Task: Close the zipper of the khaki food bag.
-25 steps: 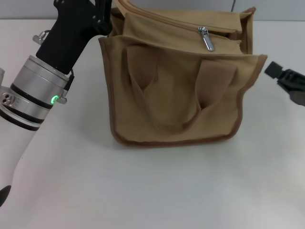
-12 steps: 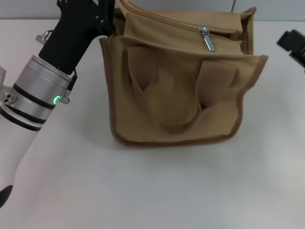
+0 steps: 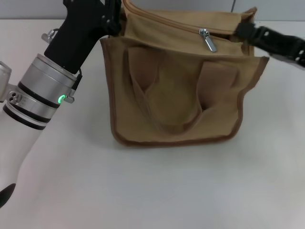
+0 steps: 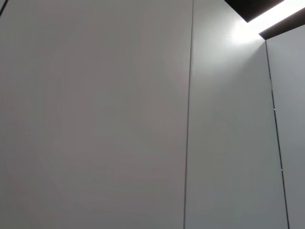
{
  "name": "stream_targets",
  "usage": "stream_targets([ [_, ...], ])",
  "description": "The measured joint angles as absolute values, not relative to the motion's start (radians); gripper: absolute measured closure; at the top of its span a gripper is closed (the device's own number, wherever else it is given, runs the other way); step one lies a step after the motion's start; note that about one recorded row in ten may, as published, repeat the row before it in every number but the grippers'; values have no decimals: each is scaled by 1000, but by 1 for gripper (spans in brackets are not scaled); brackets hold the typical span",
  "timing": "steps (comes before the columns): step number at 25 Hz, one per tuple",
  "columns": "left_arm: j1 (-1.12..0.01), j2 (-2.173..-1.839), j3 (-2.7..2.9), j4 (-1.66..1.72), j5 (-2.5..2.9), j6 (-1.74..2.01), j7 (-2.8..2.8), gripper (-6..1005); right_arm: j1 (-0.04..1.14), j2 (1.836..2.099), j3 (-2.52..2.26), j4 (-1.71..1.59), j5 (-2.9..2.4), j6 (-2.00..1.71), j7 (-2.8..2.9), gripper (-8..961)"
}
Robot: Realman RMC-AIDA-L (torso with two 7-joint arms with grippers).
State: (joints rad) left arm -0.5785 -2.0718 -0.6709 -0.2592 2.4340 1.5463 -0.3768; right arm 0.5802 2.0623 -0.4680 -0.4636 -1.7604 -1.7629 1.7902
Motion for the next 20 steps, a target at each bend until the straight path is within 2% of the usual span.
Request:
stream_targets([
  [7,-586,-2071,-675,-259,2441,1540,-376,861,591,2074,-497,-464,-1761,-1693,1790,385],
  [20,-598,-2071,-678,-259,2442,1517,-370,855,587,2069,-563,-463,-1764,-1627,1833,393],
])
